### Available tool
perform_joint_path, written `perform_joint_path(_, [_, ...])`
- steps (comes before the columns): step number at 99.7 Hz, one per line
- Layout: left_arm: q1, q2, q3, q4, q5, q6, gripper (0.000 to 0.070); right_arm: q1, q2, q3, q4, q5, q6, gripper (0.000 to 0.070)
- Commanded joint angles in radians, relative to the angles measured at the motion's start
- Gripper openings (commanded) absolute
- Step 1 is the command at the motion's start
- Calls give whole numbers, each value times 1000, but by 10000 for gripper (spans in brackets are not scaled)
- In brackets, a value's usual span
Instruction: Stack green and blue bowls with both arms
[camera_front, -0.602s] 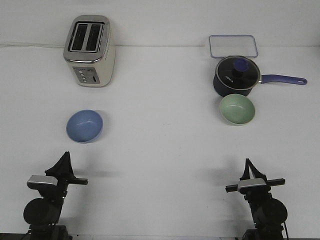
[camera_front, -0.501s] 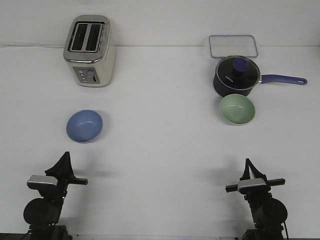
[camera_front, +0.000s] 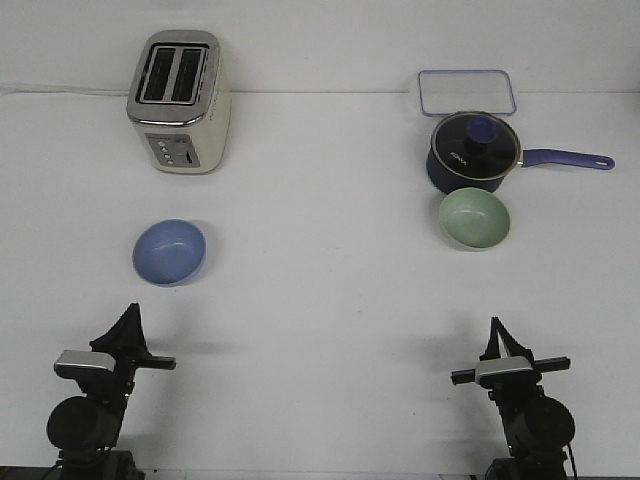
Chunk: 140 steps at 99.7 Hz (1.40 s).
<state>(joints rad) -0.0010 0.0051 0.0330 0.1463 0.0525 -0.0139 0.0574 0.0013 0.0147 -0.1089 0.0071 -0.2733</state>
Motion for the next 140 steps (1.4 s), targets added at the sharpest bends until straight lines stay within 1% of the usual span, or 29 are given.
perform_joint_path(1, [1, -1, -19, 12, 0, -2, 15, 0, 0, -2, 12, 0, -5, 0])
perform_joint_path(17, [1, -1, -19, 12, 0, -2, 15, 0, 0, -2, 12, -1, -2, 0])
perform_joint_path(27, [1, -1, -19, 12, 0, -2, 15, 2, 0, -2, 21, -31, 47, 0])
perform_joint_path(32, [1, -1, -19, 12, 0, -2, 15, 2, 0, -2, 21, -42, 93, 0])
perform_joint_path(37, [1, -1, -19, 12, 0, -2, 15, 2, 0, -2, 24, -42, 161, 0])
perform_joint_path(44, [1, -1, -19, 12, 0, -2, 15, 2, 0, -2, 27, -39, 293, 0])
perform_joint_path(51, [1, -1, -19, 12, 0, -2, 15, 2, 0, -2, 31, -11, 435, 0])
perform_joint_path(57, [1, -1, -19, 12, 0, -2, 15, 1, 0, 0, 35, 1, 521, 0])
perform_joint_path(68, [1, -1, -19, 12, 0, -2, 15, 1, 2, 39, 14, -11, 563, 0])
perform_joint_path(78, [1, -1, -19, 12, 0, -2, 15, 1, 35, 121, -57, -7, 611, 0])
perform_joint_path(87, [1, -1, -19, 12, 0, -2, 15, 0, 107, 216, -124, -7, 611, 3])
perform_joint_path(90, [1, -1, -19, 12, 0, -2, 15, 0, 139, 250, -143, -8, 612, 32])
perform_joint_path(92, [1, -1, -19, 12, 0, -2, 15, 0, 162, 274, -155, -9, 612, 72])
perform_joint_path(98, [1, -1, -19, 12, 0, -2, 15, 0, 241, 344, -189, -10, 615, 256])
perform_joint_path(102, [1, -1, -19, 12, 0, -2, 15, 0, 298, 393, -212, -10, 618, 363])
perform_joint_path(105, [1, -1, -19, 12, 0, -2, 15, 0, 342, 430, -228, -9, 618, 413])
perform_joint_path(108, [1, -1, -19, 12, 0, -2, 15, 0, 388, 466, -242, -8, 618, 448])
perform_joint_path(112, [1, -1, -19, 12, 0, -2, 15, 0, 451, 516, -261, -7, 618, 466])
perform_joint_path(133, [1, -1, -19, 12, 0, -2, 15, -36, 829, 799, -396, -8, 623, 465])
perform_joint_path(140, [1, -1, -19, 12, 0, -2, 15, -63, 964, 890, -424, -23, 610, 465])
